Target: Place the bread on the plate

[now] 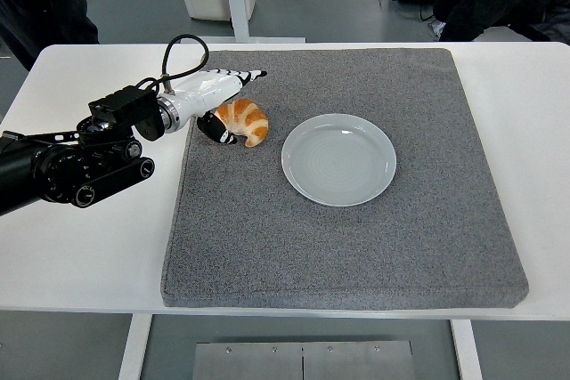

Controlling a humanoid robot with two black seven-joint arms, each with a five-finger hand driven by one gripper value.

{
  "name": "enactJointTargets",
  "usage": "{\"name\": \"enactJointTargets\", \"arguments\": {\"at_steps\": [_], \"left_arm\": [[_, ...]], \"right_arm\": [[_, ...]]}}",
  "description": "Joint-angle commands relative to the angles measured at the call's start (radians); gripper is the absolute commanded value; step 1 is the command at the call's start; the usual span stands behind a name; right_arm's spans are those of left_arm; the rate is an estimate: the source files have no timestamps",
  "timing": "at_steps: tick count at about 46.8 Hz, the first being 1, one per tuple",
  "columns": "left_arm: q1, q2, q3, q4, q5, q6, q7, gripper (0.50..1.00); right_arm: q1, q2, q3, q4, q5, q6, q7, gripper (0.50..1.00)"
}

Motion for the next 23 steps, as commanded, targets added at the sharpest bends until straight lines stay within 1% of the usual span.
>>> {"name": "enactJointTargets", "arguments": {"at_steps": [1,10,17,23], "left_arm": [[0.009,-0.008,0.002,0.016,-0.003,0.000,-0.014,0.984],[0.013,-0.043,0.002,0.065,-0.008,0.002,-0.029,0.983],[0.019,-0.058,0.002,0.090,-0.008,0.022,-0.036,0.981],[0.023,-0.072,0.003,0.110,-0.008,0.026,-0.043,0.981]], "right_arm": [[-0.001,0.000,0.000,0.000,0.000,0.000,0.000,1.000],[0.000,0.000,0.000,0.000,0.000,0.000,0.000,1.000],[-0.001,0.000,0.000,0.000,0.000,0.000,0.000,1.000],[0.000,0.000,0.000,0.000,0.000,0.000,0.000,1.000]]}}
